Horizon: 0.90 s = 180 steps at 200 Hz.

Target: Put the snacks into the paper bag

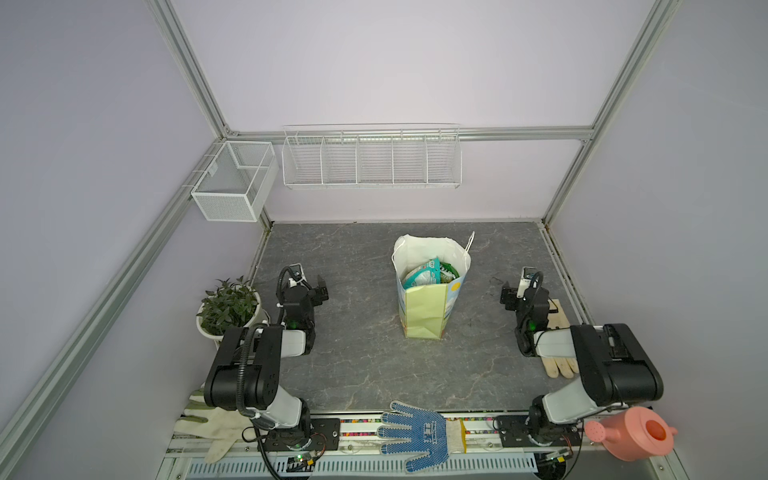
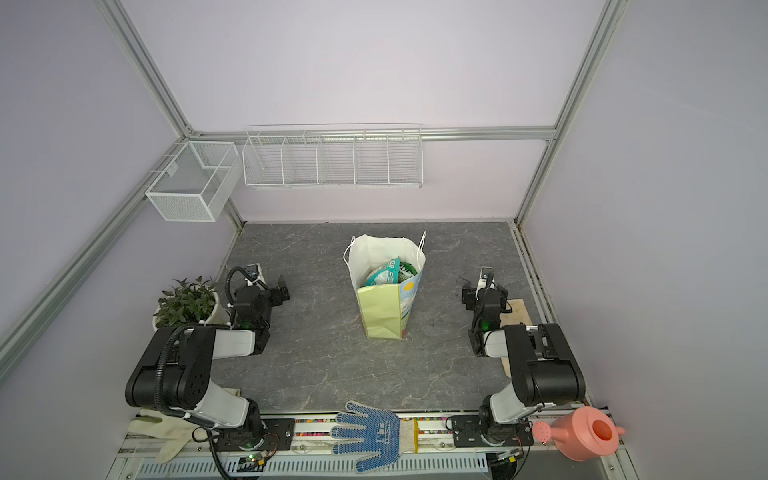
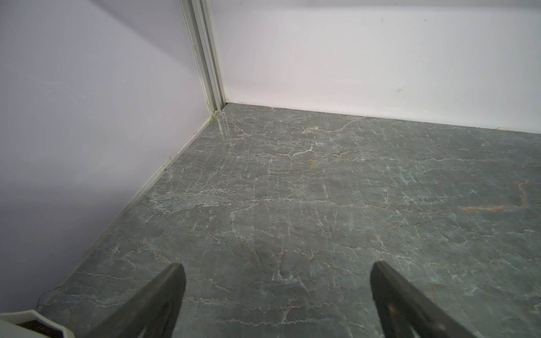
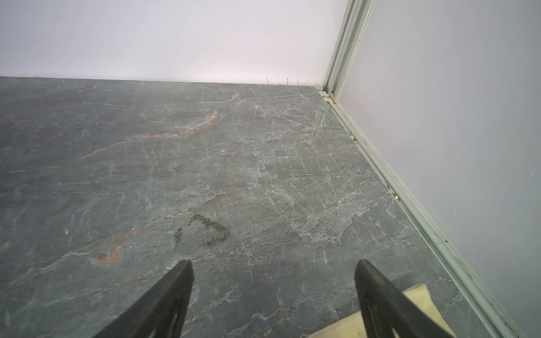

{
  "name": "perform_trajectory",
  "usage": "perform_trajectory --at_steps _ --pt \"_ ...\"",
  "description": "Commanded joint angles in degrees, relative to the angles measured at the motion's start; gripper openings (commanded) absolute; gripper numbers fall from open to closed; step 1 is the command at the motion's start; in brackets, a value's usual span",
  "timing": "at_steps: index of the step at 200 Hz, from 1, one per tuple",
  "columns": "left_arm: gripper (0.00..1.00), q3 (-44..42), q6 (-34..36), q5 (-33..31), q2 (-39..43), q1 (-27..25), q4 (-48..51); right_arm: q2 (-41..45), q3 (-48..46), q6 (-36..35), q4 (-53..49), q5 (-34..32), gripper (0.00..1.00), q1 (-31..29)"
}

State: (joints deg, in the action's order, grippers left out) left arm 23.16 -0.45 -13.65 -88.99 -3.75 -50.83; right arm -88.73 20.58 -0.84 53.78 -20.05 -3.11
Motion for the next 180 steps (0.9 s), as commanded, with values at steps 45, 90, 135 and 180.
perform_trajectory --at_steps 45,90,135,180 --pt "0.99 -0.3 -0.3 0.4 0.0 0.1 -0.4 0.3 -0.2 0.3 0.5 0.1 0.89 -0.1" --pt "0.98 -0.3 -0.3 0.4 0.1 0.1 -0.4 0.3 -0.2 0.3 0.4 0.0 0.89 -0.2" --pt "0.98 -0.3 -0.3 0.5 0.0 0.1 -0.4 0.3 -0.2 0.2 0.4 0.1 0.89 -0.2" --pt "0.98 -0.4 -0.3 0.4 0.0 0.1 -0.4 0.2 -0.2 0.3 0.4 0.1 0.89 -0.1"
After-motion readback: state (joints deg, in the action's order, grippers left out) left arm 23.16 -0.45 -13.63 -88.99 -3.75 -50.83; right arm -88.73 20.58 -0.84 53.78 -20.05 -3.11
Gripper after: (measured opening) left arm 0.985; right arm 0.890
